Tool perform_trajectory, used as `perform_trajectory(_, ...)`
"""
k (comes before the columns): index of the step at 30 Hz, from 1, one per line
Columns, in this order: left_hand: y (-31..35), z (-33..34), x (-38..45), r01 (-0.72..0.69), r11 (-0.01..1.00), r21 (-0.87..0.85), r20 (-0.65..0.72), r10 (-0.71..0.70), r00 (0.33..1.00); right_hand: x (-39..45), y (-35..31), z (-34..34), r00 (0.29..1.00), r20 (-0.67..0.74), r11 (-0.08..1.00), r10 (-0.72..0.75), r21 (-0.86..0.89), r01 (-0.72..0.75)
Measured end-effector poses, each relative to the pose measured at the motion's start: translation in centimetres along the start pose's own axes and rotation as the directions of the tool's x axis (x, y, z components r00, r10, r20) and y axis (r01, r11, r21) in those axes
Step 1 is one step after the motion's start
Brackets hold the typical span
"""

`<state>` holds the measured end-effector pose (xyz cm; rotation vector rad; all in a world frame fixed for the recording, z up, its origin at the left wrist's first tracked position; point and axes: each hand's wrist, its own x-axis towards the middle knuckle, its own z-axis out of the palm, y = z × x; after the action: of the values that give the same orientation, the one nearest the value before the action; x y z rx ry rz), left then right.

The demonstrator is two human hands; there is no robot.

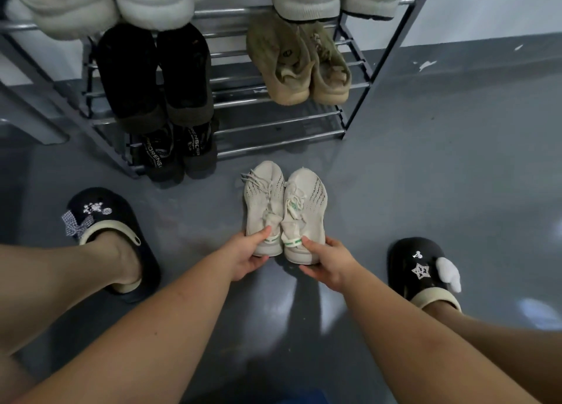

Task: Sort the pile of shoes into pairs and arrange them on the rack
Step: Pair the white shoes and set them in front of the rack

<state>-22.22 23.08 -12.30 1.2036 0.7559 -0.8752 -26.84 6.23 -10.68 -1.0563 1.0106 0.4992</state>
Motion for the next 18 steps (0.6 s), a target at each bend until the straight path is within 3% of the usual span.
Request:
perform_trajectory(5,0.2,0.6,-1.2,-0.03,0.997,-0.074,-0.013,0.029,0.999,-0.4,-0.4,-0.9,0.999,0.034,0.999,-0.004,0.04,0.002)
perform_trajectory(12,1.6,1.8,-1.6,-0.059,0.991,-0.116,0.077,0.068,0.995,-0.3,-3.4,-2.2,0.992,0.088,0.996,-0.085,-0.004,0.086)
perform_trajectory(18,4.7,3.0,0.1,-0.113,0.985,-0.131,0.095,0.126,0.987,0.8,-7.2,-1.7,0.985,0.06,0.987,-0.159,-0.014,0.16)
